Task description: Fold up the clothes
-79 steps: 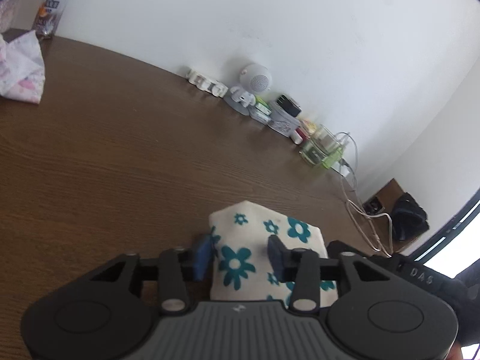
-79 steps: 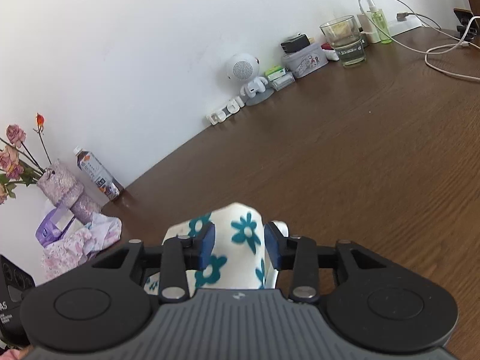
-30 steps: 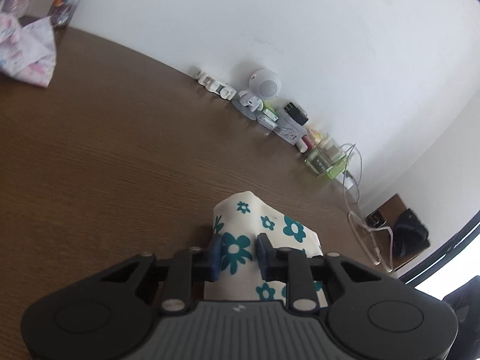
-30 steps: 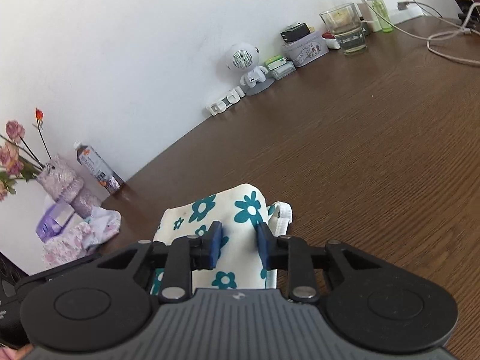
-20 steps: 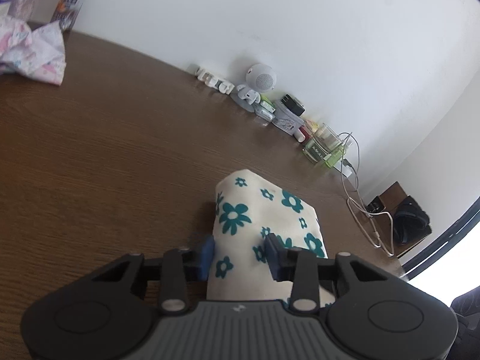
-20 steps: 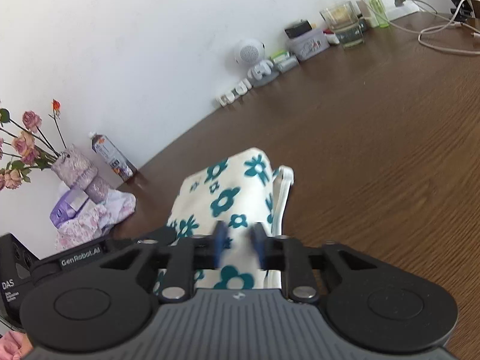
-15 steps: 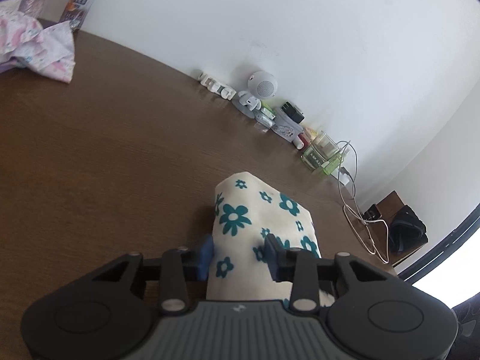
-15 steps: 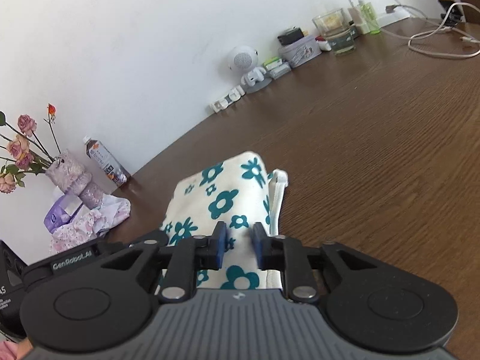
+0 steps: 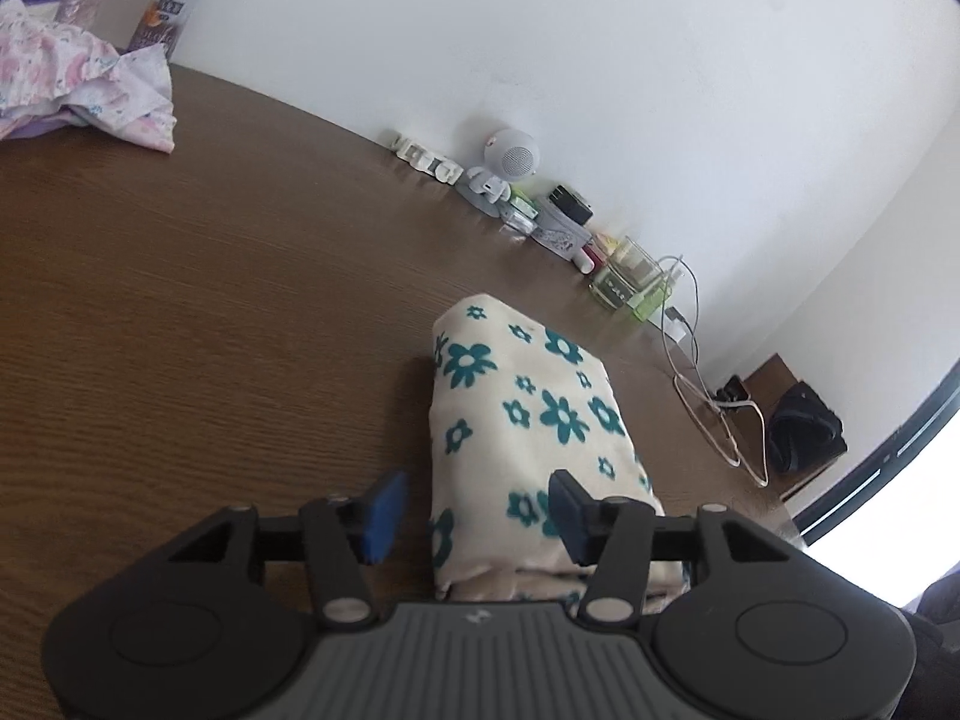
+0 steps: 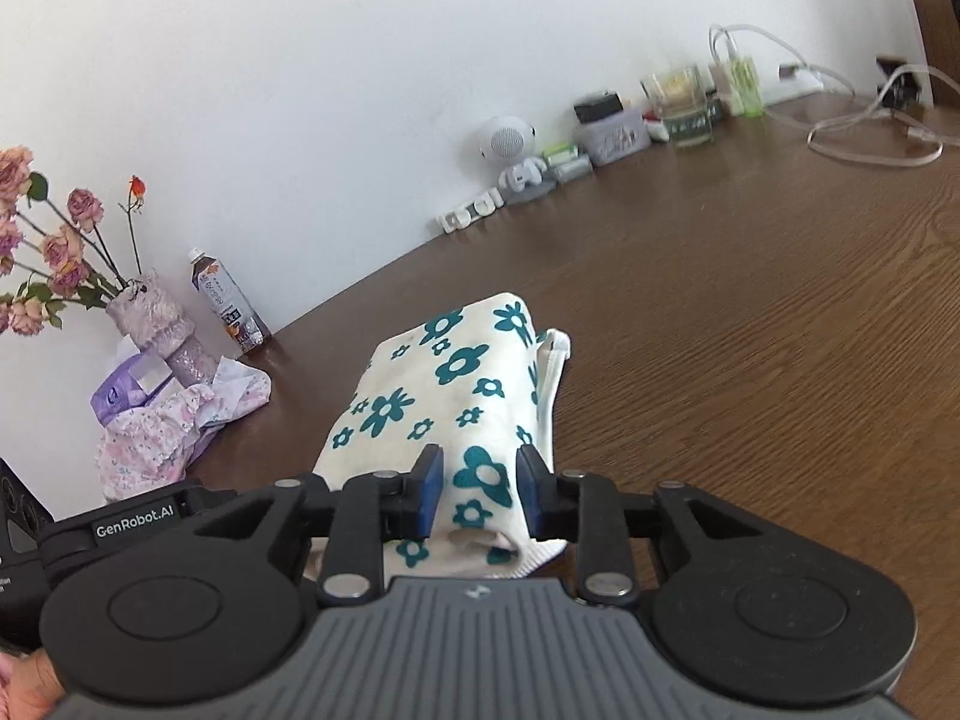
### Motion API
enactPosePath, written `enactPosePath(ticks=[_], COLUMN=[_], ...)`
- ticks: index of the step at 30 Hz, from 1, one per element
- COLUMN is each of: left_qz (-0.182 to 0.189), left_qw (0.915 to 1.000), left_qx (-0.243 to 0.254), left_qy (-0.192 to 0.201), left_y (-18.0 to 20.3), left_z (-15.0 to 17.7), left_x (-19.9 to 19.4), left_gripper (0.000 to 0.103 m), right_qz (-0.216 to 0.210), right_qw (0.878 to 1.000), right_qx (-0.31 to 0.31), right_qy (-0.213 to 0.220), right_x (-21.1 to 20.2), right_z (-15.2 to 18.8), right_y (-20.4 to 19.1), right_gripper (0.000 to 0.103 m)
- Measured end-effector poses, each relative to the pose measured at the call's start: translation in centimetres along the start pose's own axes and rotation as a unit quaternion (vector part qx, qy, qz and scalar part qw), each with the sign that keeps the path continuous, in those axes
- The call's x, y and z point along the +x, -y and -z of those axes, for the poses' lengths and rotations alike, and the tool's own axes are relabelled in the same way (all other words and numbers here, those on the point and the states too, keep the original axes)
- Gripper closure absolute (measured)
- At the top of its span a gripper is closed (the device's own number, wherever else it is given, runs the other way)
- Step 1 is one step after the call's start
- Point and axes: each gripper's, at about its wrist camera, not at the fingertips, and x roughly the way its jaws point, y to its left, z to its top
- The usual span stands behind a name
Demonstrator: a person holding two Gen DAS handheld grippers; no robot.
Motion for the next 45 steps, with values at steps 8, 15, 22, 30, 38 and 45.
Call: enactPosePath(ticks=[8,15,22,30,38,45], left_qz=[0.009,0.003,0.017,-0.025,0.000,-0.003], left_qw=[0.9989,0.9990,0.9991,0.9993,0.9995,0.9991], left_qx=[0.046,0.041,0.038,0.025,0.028,0.032], left_qy=[0.007,0.018,0.012,0.010,0.014,0.027], left_y=[1.0,0.6,1.1,0.9,0.3,0.5], left_z=[1.4,1.5,0.6,-2.2,-2.1,-2.7], left_x=[-0.1,-0.4,-1.1,2.3,3.1,2.1], left_gripper=[0.078,0.070,0.070,0.063,0.082,0.072], right_qz=[-0.010,-0.019,-0.038,-0.018,-0.029,-0.030], right_qw=[1.000,0.999,0.999,1.000,0.998,0.998], right_qx=[0.024,0.032,0.023,0.018,0.041,0.050], right_qy=[-0.017,-0.016,-0.001,0.003,-0.025,-0.018], right_x=[0.9,-0.1,-1.2,1.9,4.9,4.5], right_z=[1.0,1.0,-0.2,-3.2,-2.1,-2.7], right_y=[0.0,1.1,1.1,1.3,1.2,1.7], right_gripper=[0.086,0.081,0.077,0.063,0.085,0.070])
